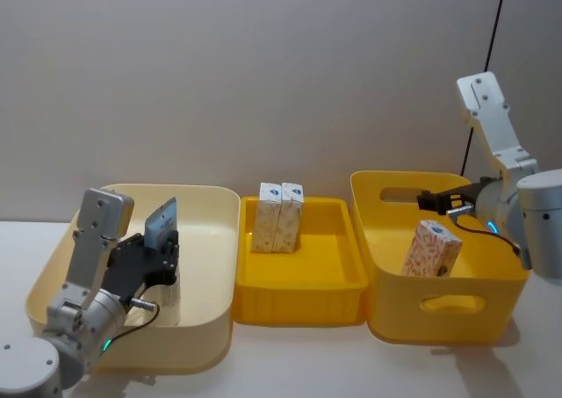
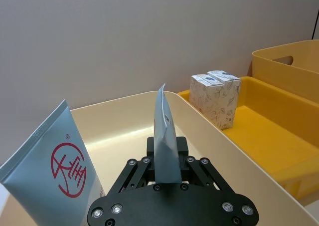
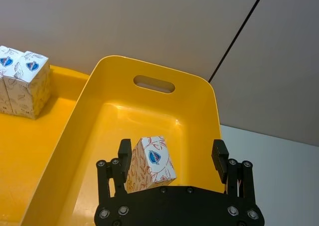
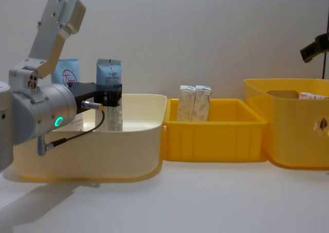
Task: Bimanual collaborative sorting of washing and personal care products
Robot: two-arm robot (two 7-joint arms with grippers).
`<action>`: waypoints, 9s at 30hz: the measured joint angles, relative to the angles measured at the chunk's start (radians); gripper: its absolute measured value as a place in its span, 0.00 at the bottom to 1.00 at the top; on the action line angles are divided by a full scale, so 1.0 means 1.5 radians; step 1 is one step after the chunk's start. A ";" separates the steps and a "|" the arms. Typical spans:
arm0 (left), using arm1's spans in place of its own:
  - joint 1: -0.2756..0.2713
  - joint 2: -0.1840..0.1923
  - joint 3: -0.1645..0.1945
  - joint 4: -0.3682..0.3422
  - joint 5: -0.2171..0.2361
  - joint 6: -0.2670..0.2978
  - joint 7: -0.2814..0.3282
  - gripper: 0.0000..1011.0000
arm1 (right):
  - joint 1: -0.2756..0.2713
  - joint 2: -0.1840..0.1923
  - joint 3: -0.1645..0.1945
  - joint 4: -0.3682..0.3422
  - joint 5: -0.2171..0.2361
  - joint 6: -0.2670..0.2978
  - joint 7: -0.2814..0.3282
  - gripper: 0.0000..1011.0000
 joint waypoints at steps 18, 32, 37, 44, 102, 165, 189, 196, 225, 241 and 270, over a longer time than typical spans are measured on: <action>-0.008 0.002 0.001 -0.004 0.009 -0.003 -0.005 0.22 | 0.000 0.000 0.000 0.000 0.000 0.000 0.000 0.99; -0.051 0.004 -0.011 -0.048 0.013 -0.002 -0.021 0.22 | 0.000 0.000 0.000 0.000 0.000 0.000 0.000 0.99; -0.070 -0.002 -0.018 -0.055 0.004 0.005 -0.033 0.22 | 0.003 0.004 -0.007 0.005 -0.003 -0.009 0.004 0.99; -0.095 -0.015 -0.030 -0.051 -0.011 0.015 -0.045 0.22 | 0.012 0.019 -0.032 0.015 -0.014 -0.046 0.028 0.99; -0.152 -0.073 -0.076 0.008 -0.025 0.008 -0.074 0.22 | 0.035 -0.022 -0.128 0.057 0.051 -0.322 0.270 0.99; -0.127 -0.067 -0.083 -0.027 0.006 0.031 -0.074 0.22 | 0.093 -0.082 -0.226 0.124 0.071 -0.342 0.298 0.99; -0.118 -0.070 -0.083 -0.052 0.011 0.039 -0.071 0.22 | 0.112 -0.125 -0.226 0.190 0.051 -0.357 0.252 0.99; -0.121 -0.070 -0.079 -0.055 0.011 0.038 -0.073 0.22 | 0.121 -0.140 -0.225 0.213 0.046 -0.360 0.244 0.99; -0.117 -0.072 -0.069 -0.070 0.010 0.044 -0.073 0.22 | 0.147 -0.184 -0.190 0.279 0.035 -0.391 0.193 0.99; -0.113 -0.073 -0.070 -0.074 0.008 0.046 -0.071 0.22 | 0.150 -0.192 -0.182 0.288 0.035 -0.395 0.187 0.68; -0.112 -0.073 -0.070 -0.075 0.008 0.047 -0.070 0.22 | 0.151 -0.195 -0.179 0.292 0.036 -0.397 0.185 0.52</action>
